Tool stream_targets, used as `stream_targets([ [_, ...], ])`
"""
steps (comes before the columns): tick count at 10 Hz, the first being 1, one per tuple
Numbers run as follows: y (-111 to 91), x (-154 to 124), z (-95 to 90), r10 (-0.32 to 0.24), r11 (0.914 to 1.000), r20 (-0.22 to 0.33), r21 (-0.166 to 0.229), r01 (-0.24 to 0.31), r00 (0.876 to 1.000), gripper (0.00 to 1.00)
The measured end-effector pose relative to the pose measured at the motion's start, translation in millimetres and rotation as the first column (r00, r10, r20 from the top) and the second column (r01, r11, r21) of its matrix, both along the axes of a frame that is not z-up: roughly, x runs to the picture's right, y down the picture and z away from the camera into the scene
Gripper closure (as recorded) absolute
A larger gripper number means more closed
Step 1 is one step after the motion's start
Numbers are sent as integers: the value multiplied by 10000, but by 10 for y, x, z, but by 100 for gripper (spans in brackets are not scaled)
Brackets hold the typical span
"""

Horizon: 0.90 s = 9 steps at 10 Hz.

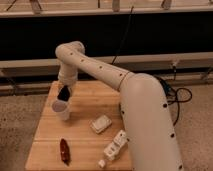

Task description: Place the eraser in the ceramic cup

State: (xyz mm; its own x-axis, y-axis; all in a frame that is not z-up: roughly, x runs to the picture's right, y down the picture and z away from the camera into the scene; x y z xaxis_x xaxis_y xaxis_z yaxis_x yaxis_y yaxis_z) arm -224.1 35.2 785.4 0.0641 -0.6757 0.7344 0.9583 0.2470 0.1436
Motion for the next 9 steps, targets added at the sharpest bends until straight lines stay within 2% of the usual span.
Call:
stream_targets([
  [2, 85, -55, -48, -341, 9991, 214, 249, 335, 9992, 98],
  [7, 233, -59, -113, -759, 9957, 359, 552, 738, 9965, 53],
  [9, 283, -69, -150, -923, 9941, 505, 617, 891, 9944, 31],
])
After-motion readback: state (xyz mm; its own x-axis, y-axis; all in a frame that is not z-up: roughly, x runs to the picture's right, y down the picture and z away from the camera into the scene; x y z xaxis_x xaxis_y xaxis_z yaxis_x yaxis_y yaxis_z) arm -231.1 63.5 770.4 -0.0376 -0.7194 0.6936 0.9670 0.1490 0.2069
